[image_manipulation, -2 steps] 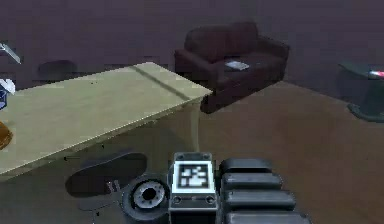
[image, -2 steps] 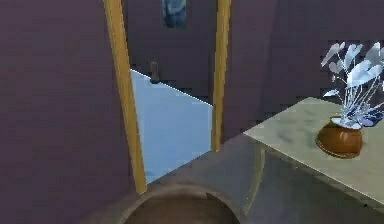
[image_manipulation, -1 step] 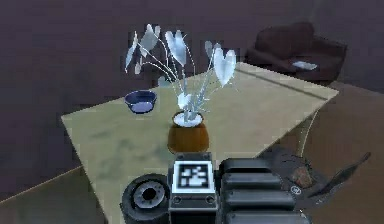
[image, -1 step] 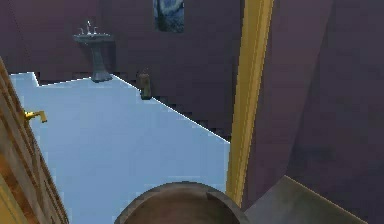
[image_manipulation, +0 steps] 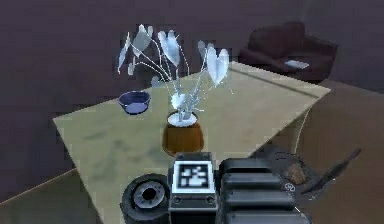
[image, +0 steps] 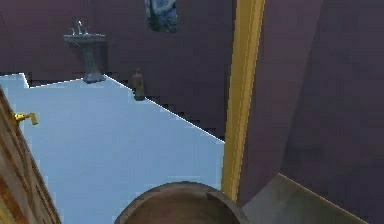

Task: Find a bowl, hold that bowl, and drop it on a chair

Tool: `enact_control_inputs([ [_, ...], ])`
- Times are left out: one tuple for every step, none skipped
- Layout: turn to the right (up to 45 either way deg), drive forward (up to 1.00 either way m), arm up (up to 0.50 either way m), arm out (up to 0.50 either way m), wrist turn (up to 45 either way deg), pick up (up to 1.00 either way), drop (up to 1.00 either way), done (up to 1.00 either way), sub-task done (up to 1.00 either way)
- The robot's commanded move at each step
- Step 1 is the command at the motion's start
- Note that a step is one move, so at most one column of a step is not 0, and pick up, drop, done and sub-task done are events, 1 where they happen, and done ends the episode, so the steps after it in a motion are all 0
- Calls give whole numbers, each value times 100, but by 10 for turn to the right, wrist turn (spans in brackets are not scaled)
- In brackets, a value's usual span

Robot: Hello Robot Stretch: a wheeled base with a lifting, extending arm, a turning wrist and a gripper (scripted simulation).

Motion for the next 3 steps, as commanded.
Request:
enact_control_inputs([
  [30,0,0,0,0,0,0,0,0],
  [0,45,0,0,0,0,0,0,0],
  [-330,0,0,0,0,0,0,0,0],
])
